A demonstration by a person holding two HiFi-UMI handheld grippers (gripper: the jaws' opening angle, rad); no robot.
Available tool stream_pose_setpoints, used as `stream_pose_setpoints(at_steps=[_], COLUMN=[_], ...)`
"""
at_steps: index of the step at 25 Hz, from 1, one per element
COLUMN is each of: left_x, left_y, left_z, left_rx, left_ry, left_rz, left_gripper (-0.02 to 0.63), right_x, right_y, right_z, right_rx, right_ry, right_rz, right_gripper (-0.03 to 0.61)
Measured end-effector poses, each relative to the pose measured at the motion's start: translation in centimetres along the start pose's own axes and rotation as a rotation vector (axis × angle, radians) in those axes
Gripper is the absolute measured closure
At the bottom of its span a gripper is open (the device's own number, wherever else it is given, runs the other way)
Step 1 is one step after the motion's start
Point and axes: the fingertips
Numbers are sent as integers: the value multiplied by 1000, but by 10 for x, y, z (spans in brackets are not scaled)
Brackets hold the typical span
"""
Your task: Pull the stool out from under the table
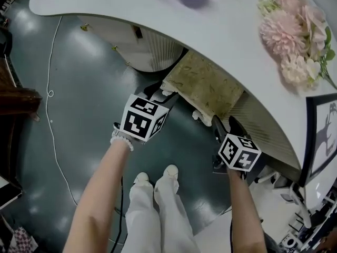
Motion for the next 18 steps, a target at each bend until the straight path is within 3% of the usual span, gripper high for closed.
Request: stream_pose_setpoints(at_steps=[7,18], left_x=[-17,-24], left_y=[28,49], left_z=[11,6], left_rx=[-29,-54], left_ry=[37,-4], left_rz=[5,-19], left_gripper=[340,318], right_x=[-2,-5], right_y=[20,28], right_z=[-3,-4], right_rx=[-16,-20], right_ry=[26,33], right_rz=[-3,4], right_gripper=[295,296])
Point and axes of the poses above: the fingertips, and each gripper's own axes: y forward along the fingers, x to its right, z out of its top, and after that the axes turned 14 degrees about -z, right-handed
